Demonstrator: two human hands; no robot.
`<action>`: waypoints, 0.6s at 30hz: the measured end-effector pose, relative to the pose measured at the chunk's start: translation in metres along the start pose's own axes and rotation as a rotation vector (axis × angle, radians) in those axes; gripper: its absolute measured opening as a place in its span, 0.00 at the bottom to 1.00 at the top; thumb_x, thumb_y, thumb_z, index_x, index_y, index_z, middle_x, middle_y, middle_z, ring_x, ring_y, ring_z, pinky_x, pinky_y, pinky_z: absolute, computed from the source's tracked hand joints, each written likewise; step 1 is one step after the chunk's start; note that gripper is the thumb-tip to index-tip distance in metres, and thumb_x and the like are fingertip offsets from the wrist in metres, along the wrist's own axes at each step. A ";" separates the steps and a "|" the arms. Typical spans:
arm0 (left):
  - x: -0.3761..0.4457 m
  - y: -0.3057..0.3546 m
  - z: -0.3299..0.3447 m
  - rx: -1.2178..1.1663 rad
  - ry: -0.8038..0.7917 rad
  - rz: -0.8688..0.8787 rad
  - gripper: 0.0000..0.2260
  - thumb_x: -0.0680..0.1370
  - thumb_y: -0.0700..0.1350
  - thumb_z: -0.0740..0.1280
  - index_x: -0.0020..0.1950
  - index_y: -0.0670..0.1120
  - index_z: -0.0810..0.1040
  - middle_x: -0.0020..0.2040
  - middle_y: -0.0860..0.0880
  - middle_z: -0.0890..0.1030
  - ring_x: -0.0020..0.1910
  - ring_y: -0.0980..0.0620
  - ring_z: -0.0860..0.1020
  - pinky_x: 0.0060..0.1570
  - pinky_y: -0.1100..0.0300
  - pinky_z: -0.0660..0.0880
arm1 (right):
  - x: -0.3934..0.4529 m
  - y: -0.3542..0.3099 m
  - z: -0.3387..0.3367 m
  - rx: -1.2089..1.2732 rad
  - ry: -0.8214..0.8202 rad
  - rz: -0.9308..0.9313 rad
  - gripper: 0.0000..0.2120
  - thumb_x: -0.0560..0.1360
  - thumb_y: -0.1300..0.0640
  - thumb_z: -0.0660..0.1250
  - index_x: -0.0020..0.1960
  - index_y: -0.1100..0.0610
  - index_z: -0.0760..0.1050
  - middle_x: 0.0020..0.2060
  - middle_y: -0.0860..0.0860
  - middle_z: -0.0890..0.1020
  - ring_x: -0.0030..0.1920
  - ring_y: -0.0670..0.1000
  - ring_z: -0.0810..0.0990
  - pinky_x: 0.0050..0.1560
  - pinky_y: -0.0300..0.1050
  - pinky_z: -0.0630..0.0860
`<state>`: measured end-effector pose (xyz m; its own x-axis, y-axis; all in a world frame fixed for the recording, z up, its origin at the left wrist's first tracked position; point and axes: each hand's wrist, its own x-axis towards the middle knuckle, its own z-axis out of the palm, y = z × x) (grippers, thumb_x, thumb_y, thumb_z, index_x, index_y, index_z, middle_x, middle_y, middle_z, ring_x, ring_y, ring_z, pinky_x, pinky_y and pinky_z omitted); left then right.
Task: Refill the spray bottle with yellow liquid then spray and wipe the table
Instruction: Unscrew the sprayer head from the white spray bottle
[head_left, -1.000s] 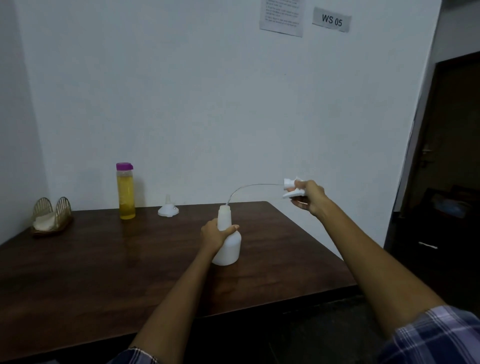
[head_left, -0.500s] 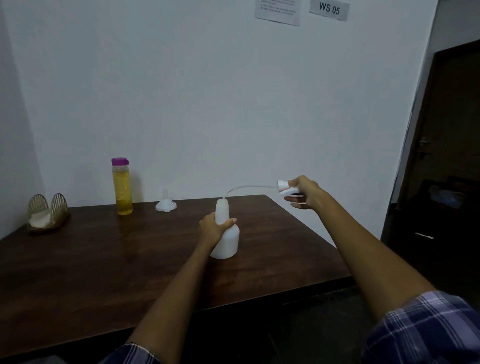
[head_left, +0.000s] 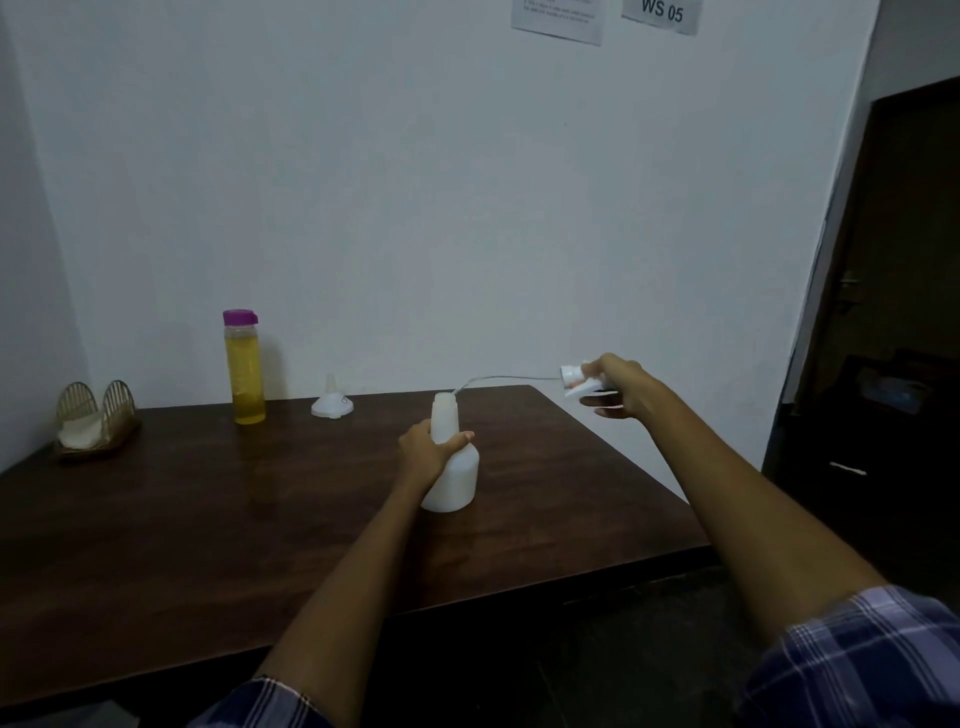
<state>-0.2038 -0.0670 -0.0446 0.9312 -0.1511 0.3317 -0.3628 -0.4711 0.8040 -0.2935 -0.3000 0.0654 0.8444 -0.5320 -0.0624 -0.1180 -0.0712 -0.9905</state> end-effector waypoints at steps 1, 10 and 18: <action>0.000 0.000 0.000 0.000 0.000 0.001 0.23 0.73 0.55 0.70 0.56 0.37 0.77 0.56 0.40 0.79 0.56 0.44 0.76 0.46 0.57 0.70 | 0.000 0.001 -0.002 -0.026 0.022 -0.010 0.08 0.76 0.59 0.63 0.54 0.60 0.70 0.41 0.56 0.80 0.36 0.51 0.80 0.41 0.44 0.76; 0.000 0.000 0.000 -0.010 -0.008 -0.007 0.24 0.72 0.54 0.71 0.57 0.36 0.76 0.58 0.39 0.78 0.58 0.42 0.75 0.50 0.54 0.72 | -0.002 -0.008 -0.050 0.114 -0.002 -0.019 0.12 0.74 0.58 0.63 0.57 0.58 0.73 0.45 0.55 0.80 0.42 0.51 0.81 0.47 0.47 0.77; 0.000 0.001 0.000 -0.020 -0.011 -0.017 0.24 0.72 0.54 0.71 0.58 0.37 0.76 0.58 0.40 0.78 0.58 0.43 0.75 0.49 0.56 0.71 | 0.001 -0.004 -0.049 0.193 -0.033 0.027 0.04 0.75 0.58 0.61 0.47 0.57 0.74 0.44 0.54 0.80 0.42 0.51 0.81 0.52 0.49 0.76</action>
<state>-0.2045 -0.0671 -0.0437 0.9377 -0.1530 0.3120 -0.3471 -0.4559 0.8196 -0.3181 -0.3413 0.0750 0.8593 -0.5035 -0.0900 -0.0412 0.1074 -0.9934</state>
